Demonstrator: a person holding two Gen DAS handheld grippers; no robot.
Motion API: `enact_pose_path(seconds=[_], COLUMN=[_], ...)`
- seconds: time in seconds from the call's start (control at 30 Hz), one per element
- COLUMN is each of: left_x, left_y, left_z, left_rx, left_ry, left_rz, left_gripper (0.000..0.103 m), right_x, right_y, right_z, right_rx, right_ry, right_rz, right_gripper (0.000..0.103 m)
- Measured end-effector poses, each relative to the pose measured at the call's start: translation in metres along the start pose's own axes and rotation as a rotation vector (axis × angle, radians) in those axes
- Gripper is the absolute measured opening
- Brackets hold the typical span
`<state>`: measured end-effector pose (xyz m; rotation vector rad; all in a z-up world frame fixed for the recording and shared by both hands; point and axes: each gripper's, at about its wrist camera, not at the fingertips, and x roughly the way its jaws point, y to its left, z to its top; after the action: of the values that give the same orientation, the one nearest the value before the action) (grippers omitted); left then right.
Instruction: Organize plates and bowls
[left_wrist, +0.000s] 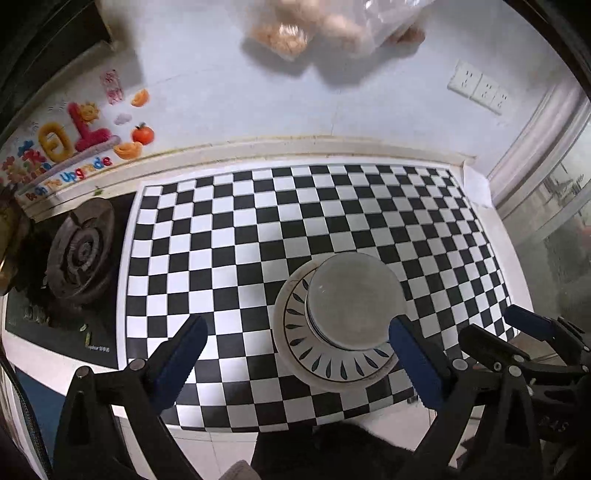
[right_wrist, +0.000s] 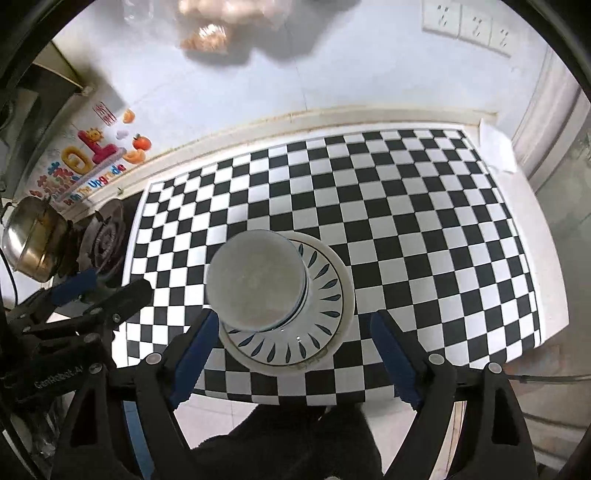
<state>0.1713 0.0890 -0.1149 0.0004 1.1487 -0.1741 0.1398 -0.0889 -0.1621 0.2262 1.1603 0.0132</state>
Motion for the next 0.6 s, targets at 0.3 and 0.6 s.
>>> enact_pose_path(seconds=[0.3,0.6], left_x=[-0.089,-0.161], left_y=[-0.012,-0.032], left_z=[-0.043,-0.104], left_rx=[-0.044,-0.035], left_ry=[-0.184,-0.278], left_rz=[0.082,0.145], left_gripper=[0.101,0.101], right_x=[-0.088,-0.171], right_y=[0.017,0.018], right_z=[-0.048,-0.115], right_rx=[-0.087,-0.101], right_ry=[-0.165,-0.277], right_rz=[0.009,-0.030], right_gripper=[0.088,0.088])
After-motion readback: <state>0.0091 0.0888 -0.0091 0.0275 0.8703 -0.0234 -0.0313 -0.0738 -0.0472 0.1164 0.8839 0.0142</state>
